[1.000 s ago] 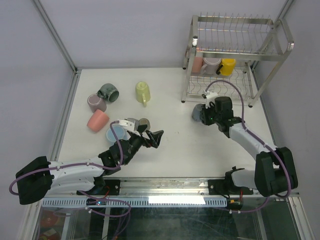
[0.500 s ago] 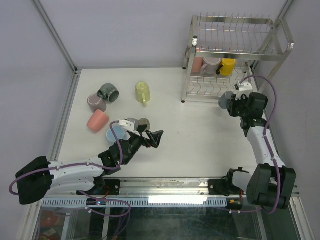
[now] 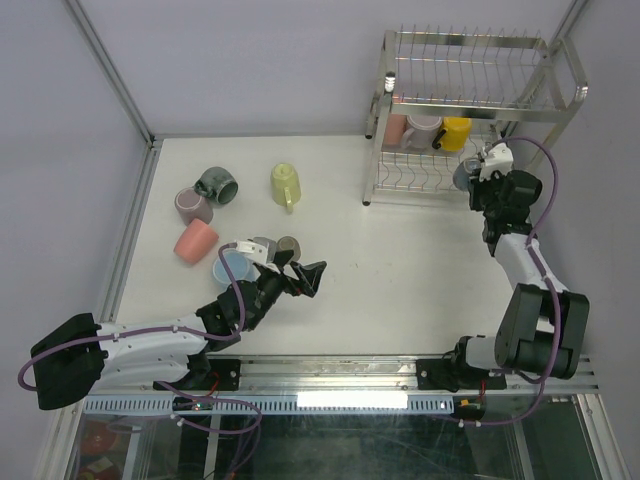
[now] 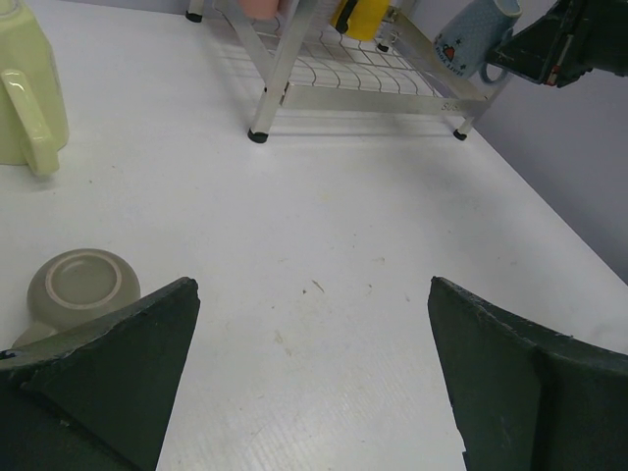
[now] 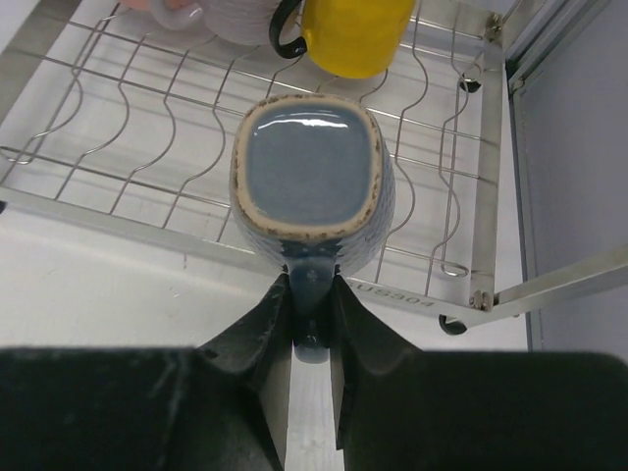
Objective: Load the cups into the dish rack
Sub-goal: Turn the cup upside down in the dish rack, then move the cup to the center of the board.
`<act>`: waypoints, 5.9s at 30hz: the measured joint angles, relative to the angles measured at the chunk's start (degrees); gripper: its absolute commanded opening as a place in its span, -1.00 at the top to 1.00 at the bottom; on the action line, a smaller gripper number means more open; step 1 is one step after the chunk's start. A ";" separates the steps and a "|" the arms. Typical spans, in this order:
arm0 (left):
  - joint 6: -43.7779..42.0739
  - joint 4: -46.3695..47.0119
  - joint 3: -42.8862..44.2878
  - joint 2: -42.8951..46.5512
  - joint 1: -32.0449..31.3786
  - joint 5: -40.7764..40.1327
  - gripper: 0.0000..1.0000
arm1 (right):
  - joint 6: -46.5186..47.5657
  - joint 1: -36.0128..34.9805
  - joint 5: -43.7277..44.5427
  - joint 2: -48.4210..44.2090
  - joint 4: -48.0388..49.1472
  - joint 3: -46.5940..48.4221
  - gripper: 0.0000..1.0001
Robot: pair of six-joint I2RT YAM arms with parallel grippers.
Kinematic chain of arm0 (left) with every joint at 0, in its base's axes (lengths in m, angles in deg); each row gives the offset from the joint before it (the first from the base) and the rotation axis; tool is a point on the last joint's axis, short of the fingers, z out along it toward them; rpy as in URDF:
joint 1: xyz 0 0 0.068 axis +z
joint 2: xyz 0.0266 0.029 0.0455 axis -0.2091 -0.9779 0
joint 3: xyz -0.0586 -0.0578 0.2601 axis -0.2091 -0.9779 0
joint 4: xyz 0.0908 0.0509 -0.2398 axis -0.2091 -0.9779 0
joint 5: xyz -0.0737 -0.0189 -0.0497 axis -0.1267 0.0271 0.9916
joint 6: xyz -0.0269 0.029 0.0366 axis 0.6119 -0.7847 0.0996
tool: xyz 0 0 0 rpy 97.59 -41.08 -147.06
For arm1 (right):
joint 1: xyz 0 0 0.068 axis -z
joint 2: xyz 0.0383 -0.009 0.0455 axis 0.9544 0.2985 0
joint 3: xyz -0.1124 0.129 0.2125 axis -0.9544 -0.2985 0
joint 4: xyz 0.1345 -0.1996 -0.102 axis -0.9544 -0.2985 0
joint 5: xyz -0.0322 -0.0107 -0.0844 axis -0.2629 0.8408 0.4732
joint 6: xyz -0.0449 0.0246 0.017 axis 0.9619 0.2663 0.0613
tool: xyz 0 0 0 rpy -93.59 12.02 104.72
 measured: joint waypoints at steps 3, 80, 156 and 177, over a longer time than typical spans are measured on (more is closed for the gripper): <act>0.00 0.02 0.00 0.00 0.00 0.00 -0.98 | 0.70 0.02 0.96 3.91 4.87 0.00 1.00; 0.17 -1.51 2.80 -4.20 0.00 0.07 -0.98 | -9.77 -0.28 16.68 51.17 20.98 37.40 0.34; -1.40 -17.20 15.13 -5.92 27.87 25.81 -0.89 | 15.78 0.76 -50.45 1.07 -39.32 11.37 -0.02; 0.17 -33.27 50.95 -35.10 43.87 32.92 -0.87 | 10.84 -25.35 -46.97 -6.32 -48.46 16.41 -0.17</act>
